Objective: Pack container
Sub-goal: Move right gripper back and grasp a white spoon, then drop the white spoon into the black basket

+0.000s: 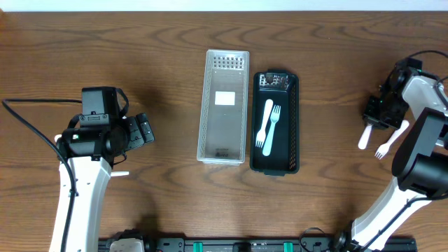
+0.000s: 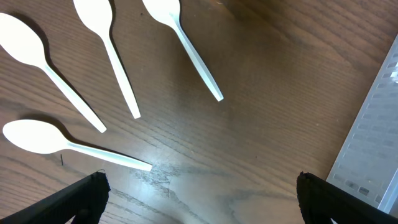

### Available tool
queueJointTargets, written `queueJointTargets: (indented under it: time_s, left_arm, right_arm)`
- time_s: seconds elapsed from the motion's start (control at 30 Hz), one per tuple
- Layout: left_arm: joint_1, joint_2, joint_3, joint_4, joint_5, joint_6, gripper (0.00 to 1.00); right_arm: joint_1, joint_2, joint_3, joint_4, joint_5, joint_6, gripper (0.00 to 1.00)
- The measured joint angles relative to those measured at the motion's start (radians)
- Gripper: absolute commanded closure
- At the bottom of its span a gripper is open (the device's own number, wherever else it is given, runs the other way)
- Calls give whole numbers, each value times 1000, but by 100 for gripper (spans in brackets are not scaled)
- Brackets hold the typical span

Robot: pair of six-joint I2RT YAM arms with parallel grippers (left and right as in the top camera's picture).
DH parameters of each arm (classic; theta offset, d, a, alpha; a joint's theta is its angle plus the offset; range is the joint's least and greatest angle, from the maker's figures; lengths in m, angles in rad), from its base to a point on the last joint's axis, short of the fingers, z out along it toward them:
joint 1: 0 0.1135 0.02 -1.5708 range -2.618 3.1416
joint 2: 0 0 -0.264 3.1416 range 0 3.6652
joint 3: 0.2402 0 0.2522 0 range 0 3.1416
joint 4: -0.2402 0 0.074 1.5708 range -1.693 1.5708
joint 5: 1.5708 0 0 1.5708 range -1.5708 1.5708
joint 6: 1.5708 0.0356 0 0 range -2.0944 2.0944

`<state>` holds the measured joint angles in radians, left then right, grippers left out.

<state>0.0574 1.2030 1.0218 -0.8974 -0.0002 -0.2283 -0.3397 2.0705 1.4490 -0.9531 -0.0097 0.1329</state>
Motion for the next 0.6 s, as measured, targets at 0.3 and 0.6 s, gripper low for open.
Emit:
queueJointTargets:
  time_s: [0.3,0.6]
  left_arm:
    - [0,0,0,0,0,0,2]
    - [0,0,0,0,0,0,2]
  right_arm:
    - [264,-295,81,-27,-10,47,99]
    - [583,-332,94,-47,-24,191,98]
